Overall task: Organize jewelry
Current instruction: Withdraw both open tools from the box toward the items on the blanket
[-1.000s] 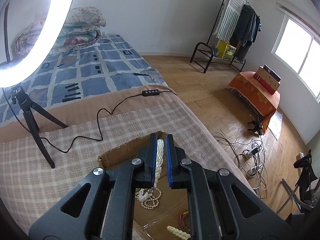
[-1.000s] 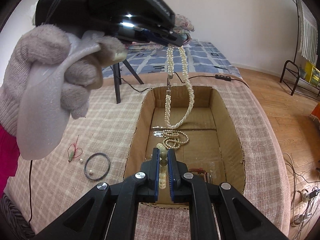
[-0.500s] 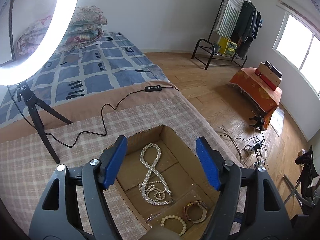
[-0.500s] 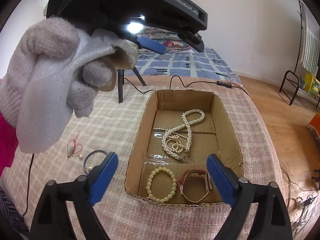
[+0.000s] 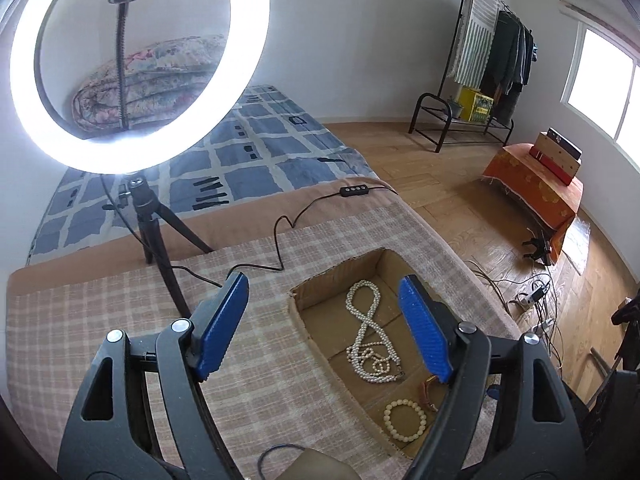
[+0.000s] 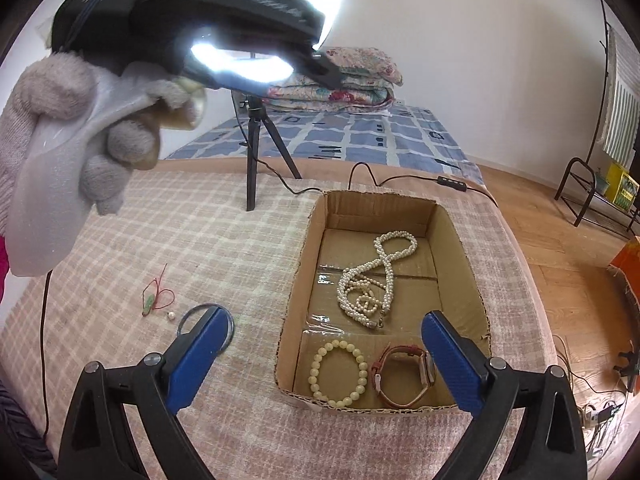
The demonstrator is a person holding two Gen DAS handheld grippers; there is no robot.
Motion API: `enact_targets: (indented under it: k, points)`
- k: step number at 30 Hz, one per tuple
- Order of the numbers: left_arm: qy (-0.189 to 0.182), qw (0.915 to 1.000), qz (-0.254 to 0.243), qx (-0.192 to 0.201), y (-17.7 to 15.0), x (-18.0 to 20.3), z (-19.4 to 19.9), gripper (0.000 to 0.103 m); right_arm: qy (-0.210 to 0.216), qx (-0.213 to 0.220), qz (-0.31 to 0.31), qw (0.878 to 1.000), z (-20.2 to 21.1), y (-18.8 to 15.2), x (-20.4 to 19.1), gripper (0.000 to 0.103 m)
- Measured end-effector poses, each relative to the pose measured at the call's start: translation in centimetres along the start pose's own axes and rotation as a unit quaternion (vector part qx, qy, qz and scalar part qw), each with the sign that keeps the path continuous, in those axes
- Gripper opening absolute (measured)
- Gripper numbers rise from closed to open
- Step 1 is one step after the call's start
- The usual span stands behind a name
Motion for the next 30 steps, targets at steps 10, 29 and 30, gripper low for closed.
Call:
enact_targets:
  k: [10,29,30]
  points:
    - [0.022,0.9997,-0.01,0.003,-4.5,-3.7,5.1,0.08,0.028,-0.004,0.014,1.0,1.0,-0.3,-3.0,0.091]
    - [0.011,0.9968,0.06,-0.052,-17.5,-8.6,10.3,0.065,0.085,-0.097,-0.048,0.991,-1.7,-3.2,-7.3,0.039]
    - [0.01,0.9964,0.063,-0.057,-18.0,-8.7,10.2,0.063,0.09,-0.103,-0.057,0.989,-2.0,-3.5,-7.4,0.036]
Point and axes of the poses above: each gripper's, at about its wrist camera, not at the fingertips, and z roughly against the way its jaws point, x to its right, y to its top, the point moved 7 cm from there along -z, roughly the way its jaws point, and after that the axes turned 12 degrees about -z, right-handed, at the moved point
